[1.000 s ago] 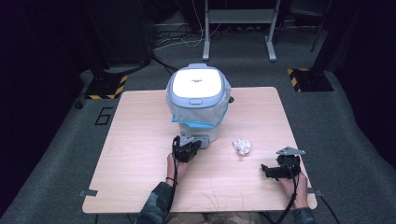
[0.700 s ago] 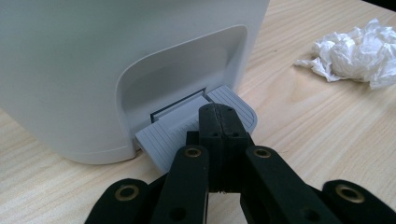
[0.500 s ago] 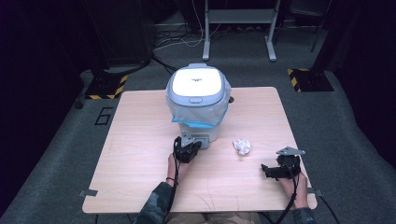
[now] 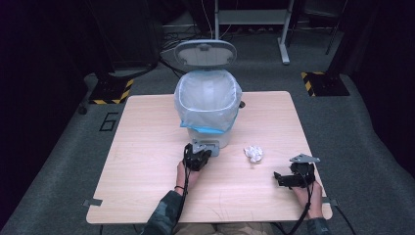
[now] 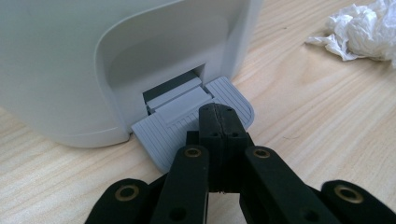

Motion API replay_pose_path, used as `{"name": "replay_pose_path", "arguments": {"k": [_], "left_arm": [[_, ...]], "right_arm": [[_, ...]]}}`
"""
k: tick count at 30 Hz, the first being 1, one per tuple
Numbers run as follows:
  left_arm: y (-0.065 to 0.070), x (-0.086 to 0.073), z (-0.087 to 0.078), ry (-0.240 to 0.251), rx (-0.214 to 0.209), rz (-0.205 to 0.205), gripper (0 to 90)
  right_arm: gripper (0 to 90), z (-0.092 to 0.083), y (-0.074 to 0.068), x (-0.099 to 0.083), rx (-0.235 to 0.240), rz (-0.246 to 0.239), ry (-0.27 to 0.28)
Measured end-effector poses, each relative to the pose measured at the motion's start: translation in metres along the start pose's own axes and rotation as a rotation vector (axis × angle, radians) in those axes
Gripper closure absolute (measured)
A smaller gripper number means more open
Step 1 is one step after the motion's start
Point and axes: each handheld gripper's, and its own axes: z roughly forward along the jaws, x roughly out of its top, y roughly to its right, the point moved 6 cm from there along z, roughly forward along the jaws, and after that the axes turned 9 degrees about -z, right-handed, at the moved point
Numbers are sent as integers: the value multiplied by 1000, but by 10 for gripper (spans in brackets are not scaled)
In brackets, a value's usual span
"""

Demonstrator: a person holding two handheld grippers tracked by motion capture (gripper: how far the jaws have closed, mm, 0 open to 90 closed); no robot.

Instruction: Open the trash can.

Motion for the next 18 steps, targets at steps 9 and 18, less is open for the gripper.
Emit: {"name": "replay_pose_path", "arguments": {"k": [9, 18], "left_arm": [[0, 0, 0, 1, 0, -2, 900], [-1, 0, -1, -9, 2, 3, 900]], "right_arm": [[19, 0, 0, 0, -2, -1, -1], [19, 0, 0, 0, -3, 0, -1]]}}
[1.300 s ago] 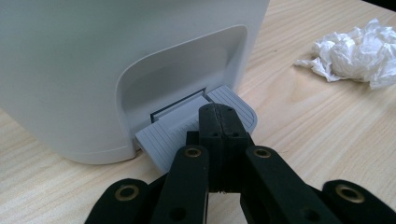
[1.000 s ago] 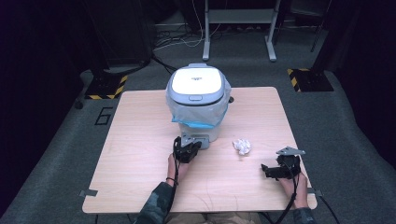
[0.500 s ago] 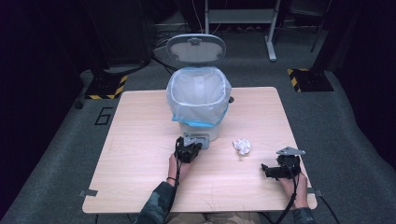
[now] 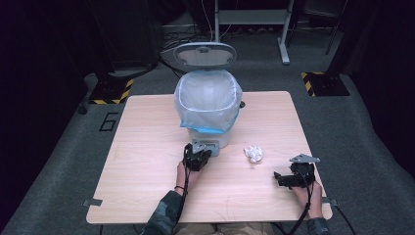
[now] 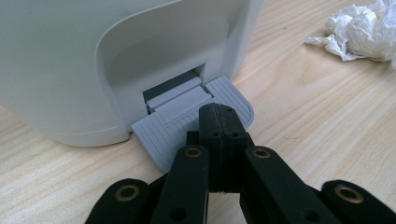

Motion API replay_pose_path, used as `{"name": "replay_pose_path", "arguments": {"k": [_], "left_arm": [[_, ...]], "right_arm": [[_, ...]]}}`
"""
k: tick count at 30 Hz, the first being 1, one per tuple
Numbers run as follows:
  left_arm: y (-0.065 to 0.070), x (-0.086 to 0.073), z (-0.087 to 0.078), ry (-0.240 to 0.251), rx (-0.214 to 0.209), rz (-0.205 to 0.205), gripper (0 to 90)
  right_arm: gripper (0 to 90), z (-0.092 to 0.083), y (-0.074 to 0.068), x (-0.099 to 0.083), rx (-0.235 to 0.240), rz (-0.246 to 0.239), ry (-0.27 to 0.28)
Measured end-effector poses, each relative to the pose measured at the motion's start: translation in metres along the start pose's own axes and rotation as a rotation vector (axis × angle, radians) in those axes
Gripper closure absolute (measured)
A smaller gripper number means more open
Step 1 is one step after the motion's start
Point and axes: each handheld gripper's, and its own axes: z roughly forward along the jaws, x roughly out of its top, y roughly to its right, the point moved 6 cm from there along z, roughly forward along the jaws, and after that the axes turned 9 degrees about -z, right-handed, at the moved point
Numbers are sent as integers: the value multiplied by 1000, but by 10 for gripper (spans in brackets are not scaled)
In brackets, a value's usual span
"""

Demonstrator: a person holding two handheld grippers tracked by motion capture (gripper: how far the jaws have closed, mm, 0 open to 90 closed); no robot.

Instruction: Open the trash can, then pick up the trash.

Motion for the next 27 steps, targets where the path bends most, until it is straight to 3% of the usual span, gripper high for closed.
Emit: {"name": "replay_pose_path", "arguments": {"k": [6, 10, 17, 19, 21, 27], "left_arm": [[1, 0, 1, 10, -3, -5, 900], [-1, 0, -1, -9, -1, 7, 900], [0, 0, 0, -1, -12, -11, 900], [0, 0, 0, 0, -14, -16, 900], [-1, 0, -1, -8, -5, 2, 900], [-1, 0, -1, -8, -4, 3, 900]], "right_arm": [[15, 0, 1, 0, -6, 7, -1], [13, 0, 0, 0, -11, 12, -3], [24, -1, 1, 0, -5, 6, -7], [21, -2, 1, 1, -13, 27, -2], [22, -2, 1, 2, 4, 32, 0], [38, -4, -7, 15, 45, 37, 17]]}}
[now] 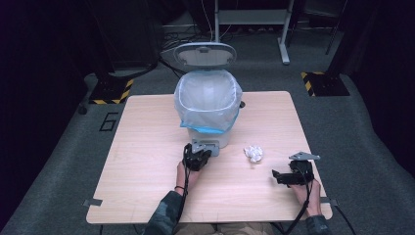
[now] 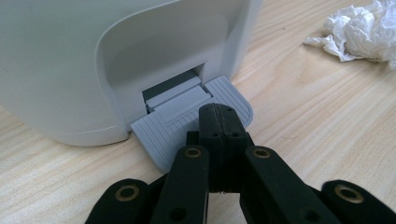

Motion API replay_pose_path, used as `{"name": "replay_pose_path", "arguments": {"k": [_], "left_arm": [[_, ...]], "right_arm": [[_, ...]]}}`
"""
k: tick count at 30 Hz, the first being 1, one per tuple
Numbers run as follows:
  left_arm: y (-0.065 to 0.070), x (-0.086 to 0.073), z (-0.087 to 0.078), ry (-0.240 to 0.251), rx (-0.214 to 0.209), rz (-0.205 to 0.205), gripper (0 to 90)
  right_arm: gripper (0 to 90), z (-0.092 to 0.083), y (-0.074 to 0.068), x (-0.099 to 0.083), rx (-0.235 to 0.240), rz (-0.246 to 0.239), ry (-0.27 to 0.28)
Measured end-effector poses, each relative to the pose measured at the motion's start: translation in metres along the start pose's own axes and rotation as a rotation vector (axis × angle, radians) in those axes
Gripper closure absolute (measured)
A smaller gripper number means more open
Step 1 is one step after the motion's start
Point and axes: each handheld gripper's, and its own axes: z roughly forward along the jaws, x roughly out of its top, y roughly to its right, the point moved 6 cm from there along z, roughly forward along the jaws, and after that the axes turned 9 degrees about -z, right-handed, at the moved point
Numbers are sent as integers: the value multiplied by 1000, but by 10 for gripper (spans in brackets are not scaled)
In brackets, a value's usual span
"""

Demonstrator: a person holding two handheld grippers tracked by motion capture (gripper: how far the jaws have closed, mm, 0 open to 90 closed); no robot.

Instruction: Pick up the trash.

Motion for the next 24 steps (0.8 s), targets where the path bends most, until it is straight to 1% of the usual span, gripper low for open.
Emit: {"name": "replay_pose_path", "arguments": {"k": [2, 3, 5, 6, 8, 9, 10, 11, 12, 15, 18, 20, 21, 22, 23, 24], "left_arm": [[0, 0, 0, 1, 1, -1, 900], [0, 0, 0, 3, -2, -5, 900], [0, 0, 0, 1, -1, -3, 900], [0, 0, 0, 3, -2, -6, 900], [0, 0, 0, 3, -3, -7, 900], [0, 0, 0, 4, -3, -8, 900], [0, 0, 0, 4, -3, -8, 900], [0, 0, 0, 4, -3, -8, 900], [0, 0, 0, 5, -4, -9, 900], [0, 0, 0, 4, -3, -8, 900], [0, 0, 0, 3, -5, -9, 900], [0, 0, 0, 5, -5, -11, 900], [0, 0, 0, 4, -4, -9, 900], [0, 0, 0, 4, -4, -9, 900], [0, 0, 0, 4, -5, -10, 900], [0, 0, 0, 5, -5, -11, 900]], "right_arm": [[39, 0, -2, 3, 1, 0, 1], [40, 0, -3, 6, 5, -9, 7], [40, 0, -7, 13, 23, -11, 12], [39, 1, -10, 20, 37, -16, 21], [39, 2, -11, 23, 39, -23, 20], [37, 4, -13, 29, 51, -29, 23], [35, 5, -15, 32, 61, -28, 21], [35, 5, -15, 32, 61, -28, 21], [33, 7, -17, 38, 71, -32, 19], [25, 10, -20, 43, 74, -39, 12], [5, 15, -23, 51, 92, -41, 3], [0, 18, -25, 56, 96, -54, -8], [0, 23, -27, 60, 102, -70, -20], [0, 23, -27, 60, 102, -70, -20], [0, 24, -27, 63, 99, -81, -24], [0, 29, -29, 67, 108, -94, -29]]}}
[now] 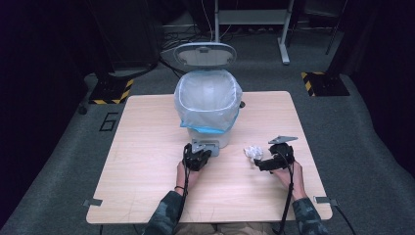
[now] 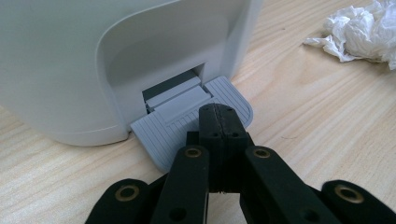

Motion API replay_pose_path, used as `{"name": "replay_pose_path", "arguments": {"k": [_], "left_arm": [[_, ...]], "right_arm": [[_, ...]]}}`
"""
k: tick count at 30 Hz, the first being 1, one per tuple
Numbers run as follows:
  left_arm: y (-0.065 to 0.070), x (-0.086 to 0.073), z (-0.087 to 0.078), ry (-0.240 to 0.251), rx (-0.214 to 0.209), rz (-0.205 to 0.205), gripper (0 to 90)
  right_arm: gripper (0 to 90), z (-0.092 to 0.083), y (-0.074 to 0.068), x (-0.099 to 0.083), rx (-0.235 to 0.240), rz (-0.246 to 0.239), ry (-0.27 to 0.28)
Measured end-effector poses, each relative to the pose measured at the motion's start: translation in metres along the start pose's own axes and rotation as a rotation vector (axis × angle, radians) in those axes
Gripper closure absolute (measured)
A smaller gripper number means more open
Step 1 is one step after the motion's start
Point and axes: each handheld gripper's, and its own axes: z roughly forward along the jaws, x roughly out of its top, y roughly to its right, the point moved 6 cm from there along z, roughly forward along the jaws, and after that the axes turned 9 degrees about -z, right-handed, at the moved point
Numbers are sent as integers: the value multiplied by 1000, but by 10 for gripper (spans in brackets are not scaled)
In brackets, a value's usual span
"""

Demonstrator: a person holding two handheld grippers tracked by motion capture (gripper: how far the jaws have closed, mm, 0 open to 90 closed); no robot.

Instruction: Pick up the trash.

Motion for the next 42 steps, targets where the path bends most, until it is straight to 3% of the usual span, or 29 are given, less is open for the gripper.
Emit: {"name": "replay_pose_path", "arguments": {"k": [1, 3, 8, 13, 20, 25, 27, 28, 30, 31, 36, 42], "left_arm": [[0, 0, 0, 0, 0, 1, 900], [0, 0, 0, 0, -1, 0, 900], [0, 0, 0, 2, -5, -8, 900], [0, 0, 0, 4, -7, -11, 900], [-2, 0, 0, -6, -5, 1, 900], [-1, 0, 0, -3, -6, -3, 900], [-1, 0, 0, -3, -6, -3, 900], [0, 0, 0, 4, -9, -12, 900], [0, 0, 0, 3, -9, -9, 900], [0, 0, 0, 4, -9, -10, 900], [0, 0, 0, 4, -9, -11, 900], [0, 0, 0, 3, -8, -10, 900]], "right_arm": [[0, 2, -2, 3, 2, 14, -3], [0, 7, -2, 7, 9, -8, -12], [0, 23, -6, 13, 17, -7, -33], [0, 40, -7, 11, 29, -14, -89], [0, 49, -6, 11, 21, -17, -103], [233, 49, -4, 14, 1, -28, -115], [274, 50, -4, 13, -4, -27, -120], [363, 49, -4, 14, -9, -24, -109], [398, 48, -4, 14, -3, -22, -107], [475, 47, -4, 14, -9, -30, -106], [571, 45, -4, 14, 8, -29, -100], [600, 39, -3, 17, 6, -30, -74]]}}
